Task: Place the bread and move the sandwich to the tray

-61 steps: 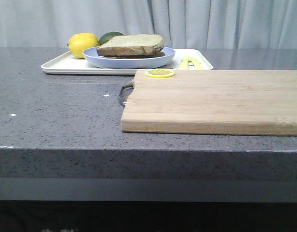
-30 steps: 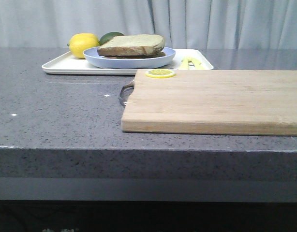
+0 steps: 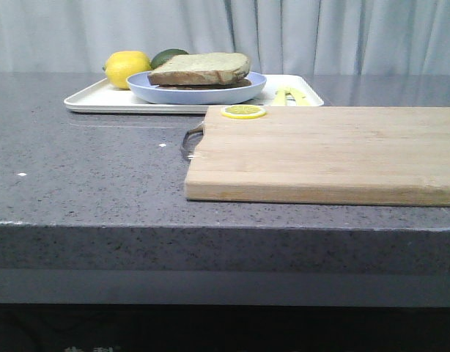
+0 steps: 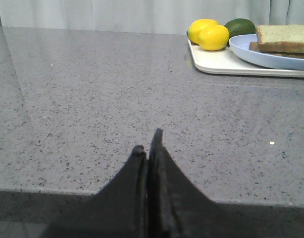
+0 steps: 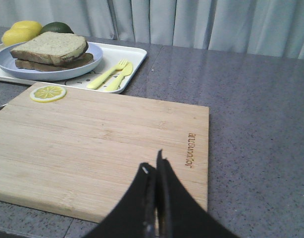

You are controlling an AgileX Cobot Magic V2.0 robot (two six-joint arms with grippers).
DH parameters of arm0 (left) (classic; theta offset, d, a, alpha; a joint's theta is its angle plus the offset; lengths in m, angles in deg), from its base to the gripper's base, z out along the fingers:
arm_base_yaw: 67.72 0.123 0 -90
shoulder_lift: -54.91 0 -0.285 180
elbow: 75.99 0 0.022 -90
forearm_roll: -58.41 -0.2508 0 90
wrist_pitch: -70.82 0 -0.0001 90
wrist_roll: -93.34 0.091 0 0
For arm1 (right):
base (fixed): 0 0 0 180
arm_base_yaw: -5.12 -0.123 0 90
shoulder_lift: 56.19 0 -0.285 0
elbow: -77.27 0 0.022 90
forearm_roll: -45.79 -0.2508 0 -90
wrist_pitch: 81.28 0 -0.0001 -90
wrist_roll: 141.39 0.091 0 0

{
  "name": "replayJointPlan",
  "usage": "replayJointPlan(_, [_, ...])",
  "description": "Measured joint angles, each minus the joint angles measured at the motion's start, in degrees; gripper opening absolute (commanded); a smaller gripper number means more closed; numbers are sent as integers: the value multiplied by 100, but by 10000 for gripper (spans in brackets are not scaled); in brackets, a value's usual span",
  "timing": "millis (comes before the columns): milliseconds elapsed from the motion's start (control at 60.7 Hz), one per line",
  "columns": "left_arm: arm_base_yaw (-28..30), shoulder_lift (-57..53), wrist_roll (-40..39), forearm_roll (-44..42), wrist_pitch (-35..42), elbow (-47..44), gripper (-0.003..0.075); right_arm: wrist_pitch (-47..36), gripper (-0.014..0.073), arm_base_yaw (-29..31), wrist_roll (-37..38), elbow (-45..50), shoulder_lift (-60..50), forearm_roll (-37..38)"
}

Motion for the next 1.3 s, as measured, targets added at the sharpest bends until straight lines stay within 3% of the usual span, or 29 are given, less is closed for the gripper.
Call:
replayJointPlan(1038, [0,0,0,0,91,0,-19,0,-60,0,4,12,0,0])
replayJointPlan(1302, [0,0,0,0,91,0,-19,-1250,-60,0,13,1075,-149,-84])
